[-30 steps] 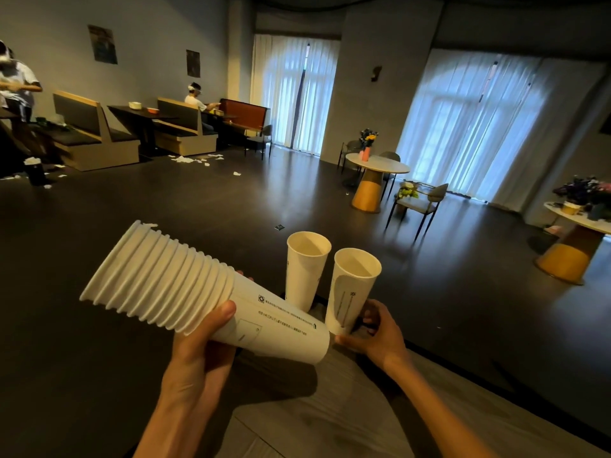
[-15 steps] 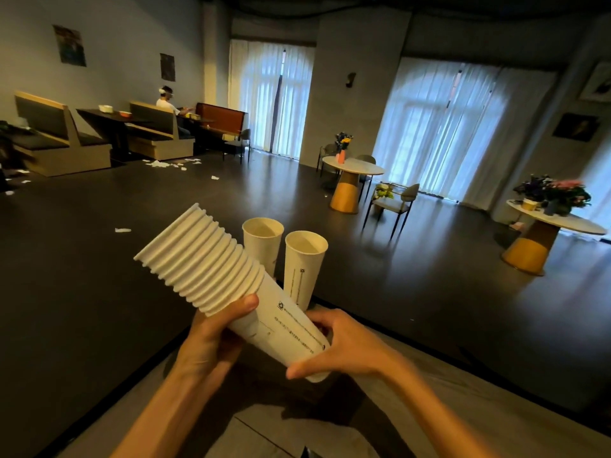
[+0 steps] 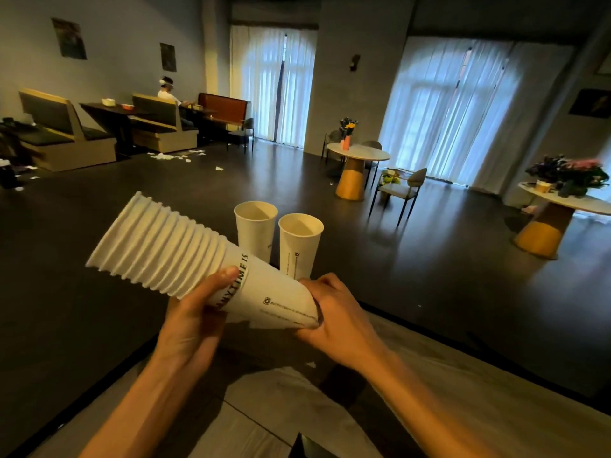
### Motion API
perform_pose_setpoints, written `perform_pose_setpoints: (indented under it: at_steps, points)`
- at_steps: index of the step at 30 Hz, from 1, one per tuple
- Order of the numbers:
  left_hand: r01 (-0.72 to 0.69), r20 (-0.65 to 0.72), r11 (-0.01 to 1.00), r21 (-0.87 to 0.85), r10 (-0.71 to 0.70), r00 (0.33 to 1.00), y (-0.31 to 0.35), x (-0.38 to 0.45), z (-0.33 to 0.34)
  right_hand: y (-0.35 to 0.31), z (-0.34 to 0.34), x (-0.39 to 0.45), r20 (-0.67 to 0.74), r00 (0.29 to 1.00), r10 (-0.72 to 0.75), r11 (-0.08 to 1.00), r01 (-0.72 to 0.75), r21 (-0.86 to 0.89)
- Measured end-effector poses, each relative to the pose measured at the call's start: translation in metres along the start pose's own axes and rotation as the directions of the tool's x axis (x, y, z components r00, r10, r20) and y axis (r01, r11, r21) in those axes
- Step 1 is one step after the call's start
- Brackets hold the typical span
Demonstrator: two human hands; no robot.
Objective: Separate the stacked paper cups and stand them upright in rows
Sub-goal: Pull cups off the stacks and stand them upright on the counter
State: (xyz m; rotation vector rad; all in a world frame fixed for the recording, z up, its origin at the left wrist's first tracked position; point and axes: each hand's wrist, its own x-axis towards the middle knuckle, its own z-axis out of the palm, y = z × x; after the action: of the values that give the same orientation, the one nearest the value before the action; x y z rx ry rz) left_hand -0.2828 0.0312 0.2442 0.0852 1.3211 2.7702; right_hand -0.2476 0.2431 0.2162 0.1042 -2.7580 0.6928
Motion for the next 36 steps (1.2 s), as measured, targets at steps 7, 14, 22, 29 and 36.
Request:
perform_pose_setpoints:
  at_steps: [7,14,22,29,36]
  points:
    - [-0.005,0.038,0.985,-0.175,0.012,0.999,0.036,0.017,-0.014,0.050,0.011,-0.012,-0.100,0.957,0.272,0.961,-0.265,0.081]
    - [-0.005,0.083,0.977,-0.212,0.023,0.996,0.043,0.021,-0.019,0.065,0.020,0.006,-0.127,0.828,0.546,0.771,-0.438,0.461]
    - [0.041,0.102,0.980,-0.196,-0.021,0.995,0.033,0.021,-0.019,0.070,0.030,0.031,-0.085,0.794,0.602,0.719,-0.493,0.491]
    - [0.078,0.100,0.964,-0.254,-0.054,0.994,0.024,0.020,-0.017,0.072,0.029,0.017,-0.062,0.780,0.623,0.669,-0.490,0.559]
    - [0.249,0.147,0.937,-0.243,-0.218,0.965,0.004,-0.008,0.018,0.062,-0.011,-0.037,0.200,0.752,0.628,0.407,-0.536,0.740]
